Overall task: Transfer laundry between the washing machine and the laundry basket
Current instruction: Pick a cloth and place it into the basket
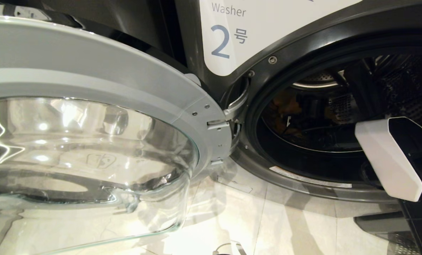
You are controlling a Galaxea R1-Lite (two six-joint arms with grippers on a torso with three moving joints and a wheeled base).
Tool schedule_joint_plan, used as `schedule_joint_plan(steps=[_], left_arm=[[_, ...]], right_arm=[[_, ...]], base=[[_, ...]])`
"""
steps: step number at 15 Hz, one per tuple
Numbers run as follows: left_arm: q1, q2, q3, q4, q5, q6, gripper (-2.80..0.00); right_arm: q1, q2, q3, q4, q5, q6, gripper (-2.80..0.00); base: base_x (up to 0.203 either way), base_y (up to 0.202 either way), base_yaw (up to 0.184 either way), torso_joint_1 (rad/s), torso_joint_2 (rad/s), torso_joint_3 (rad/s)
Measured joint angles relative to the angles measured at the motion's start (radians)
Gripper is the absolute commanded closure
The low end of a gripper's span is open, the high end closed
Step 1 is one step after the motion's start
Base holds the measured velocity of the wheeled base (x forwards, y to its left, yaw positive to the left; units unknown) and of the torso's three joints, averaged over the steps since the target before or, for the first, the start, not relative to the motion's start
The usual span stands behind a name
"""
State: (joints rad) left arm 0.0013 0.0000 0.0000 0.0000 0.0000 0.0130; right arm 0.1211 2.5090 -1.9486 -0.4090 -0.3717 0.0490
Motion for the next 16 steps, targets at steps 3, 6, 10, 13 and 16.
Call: schedule_joint_plan(steps=[3,6,10,13,16], left_arm=[[0.000,0.000,0.000,0.000,0.000,0.000,0.00],[0.000,0.000,0.000,0.000,0.000,0.000,0.00],[0.000,0.000,0.000,0.000,0.000,0.000,0.00],[0.000,0.000,0.000,0.000,0.000,0.000,0.00],[0.000,0.000,0.000,0.000,0.000,0.000,0.00]], right_arm=[[-0.011,0.042,-0.019,-0.001,0.000,0.001,-2.80],[-0.027,0.056,-0.021,-0.004,-0.016,0.019,-2.80],[-0.036,0.063,-0.021,0.003,-0.018,0.030,0.00],[-0.037,0.065,-0.021,0.005,-0.018,0.034,0.00],[-0.039,0.064,-0.021,0.006,-0.017,0.037,0.00]], base=[[0.000,0.000,0.000,0.000,0.00,0.000],[0.000,0.000,0.000,0.000,0.00,0.000],[0.000,0.000,0.000,0.000,0.00,0.000],[0.000,0.000,0.000,0.000,0.00,0.000],[0.000,0.000,0.000,0.000,0.00,0.000]])
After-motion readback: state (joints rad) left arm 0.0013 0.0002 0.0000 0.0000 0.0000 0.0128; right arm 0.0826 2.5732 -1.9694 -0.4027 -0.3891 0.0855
